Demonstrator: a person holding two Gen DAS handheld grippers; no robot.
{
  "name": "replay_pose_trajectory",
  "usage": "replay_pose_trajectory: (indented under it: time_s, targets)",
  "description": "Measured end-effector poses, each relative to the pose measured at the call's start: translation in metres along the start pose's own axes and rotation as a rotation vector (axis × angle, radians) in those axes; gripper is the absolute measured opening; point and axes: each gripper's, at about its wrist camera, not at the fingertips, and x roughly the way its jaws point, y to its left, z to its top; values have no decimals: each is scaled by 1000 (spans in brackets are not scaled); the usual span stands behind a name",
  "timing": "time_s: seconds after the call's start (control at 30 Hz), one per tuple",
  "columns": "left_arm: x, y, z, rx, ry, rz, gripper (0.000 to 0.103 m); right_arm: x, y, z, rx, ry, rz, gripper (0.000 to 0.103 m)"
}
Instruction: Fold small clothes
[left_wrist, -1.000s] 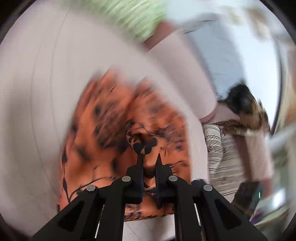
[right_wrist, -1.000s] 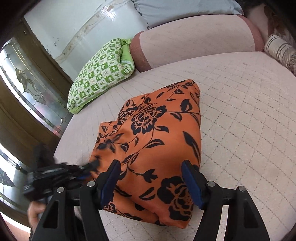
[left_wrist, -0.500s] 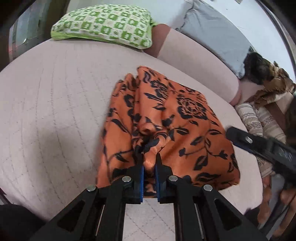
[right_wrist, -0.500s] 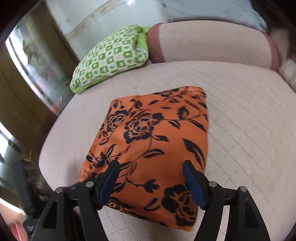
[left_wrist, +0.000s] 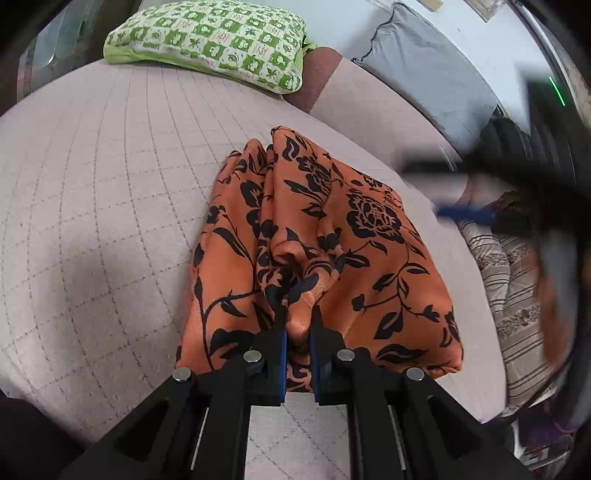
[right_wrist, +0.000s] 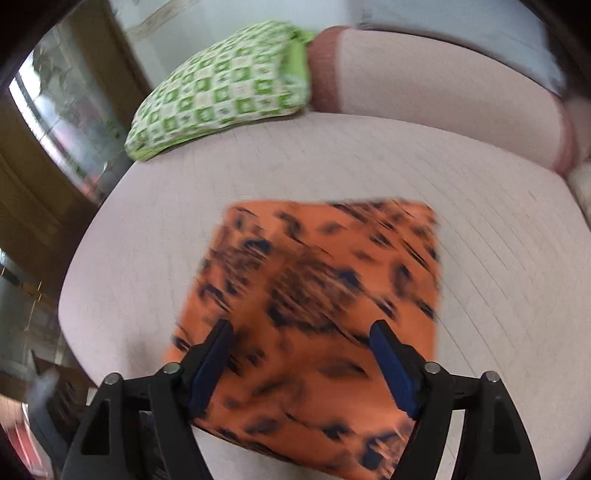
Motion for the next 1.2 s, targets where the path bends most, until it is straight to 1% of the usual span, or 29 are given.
replay_pose_trajectory:
  time_s: [0.03,0.07,0.13,0.2,0.23,0.27,0.3,0.33,0.4,0.47,0.5,0.53,0.57,0.6,0.63,0.73,0.8,0.87,0.93,1.03,1.07,1.1,1.13,1.17,1.2]
  targets:
    - [1,-1,0,11,-4,9,10,8,17,17,-31,41,10,79]
    - [3,-2,0,15,-7,13,10,17,28,27,-59,74,6,79]
    - [3,-2,-2,29,-10,18,10,47,58,51,-119,171,-18,79]
    - [2,-1,-3,30,-13,19,10,76,72,68,-118,252,-44,79]
    - [3,-1,-2,30,-12,17,10,93,79,75,-117,292,-80,78]
    - [4,0,-2,30,-13,15,10,105,81,78,-124,322,-115,78]
    - [4,0,-2,29,-14,14,10,122,82,80,-125,370,-169,78]
    - [3,0,-1,30,-12,13,10,136,81,80,-125,413,-214,75]
    - [3,-1,-1,34,-13,13,10,152,80,79,-129,473,-258,75]
    - [2,-1,-1,39,-13,11,10,157,81,80,-132,479,-285,74]
    - [2,-1,-1,37,-12,8,10,159,82,81,-131,485,-299,72]
    - [2,-1,-1,34,-11,5,10,162,83,82,-142,490,-322,60]
    - [2,0,0,33,-10,3,10,163,84,82,-153,495,-344,45]
    - [1,0,0,31,-10,2,10,163,86,83,-159,497,-350,36]
    - [2,0,1,26,-11,-3,10,161,87,84,-164,489,-349,25]
    - [-2,-2,3,32,-34,-13,10,147,87,85,-162,453,-334,20]
    - [-12,-7,3,61,-79,-6,10,136,83,85,-132,418,-303,19]
    - [-30,-12,1,94,-152,-1,10,121,77,87,-90,369,-246,18]
    - [-49,-16,-3,129,-219,10,10,98,74,89,-56,313,-169,18]
    - [-64,-15,-9,126,-248,7,10,72,79,87,-58,272,-69,18]
    - [-63,-13,-11,121,-242,25,10,69,83,86,-60,269,-42,20]
    - [-58,-9,-11,106,-216,34,10,72,83,84,-54,277,-14,22]
    - [-48,-4,-11,83,-175,46,10,82,85,81,-34,296,0,27]
    - [-35,5,-11,42,-117,64,10,95,89,80,-30,315,17,40]
    - [-22,15,-12,3,-51,77,11,108,88,75,-39,324,57,53]
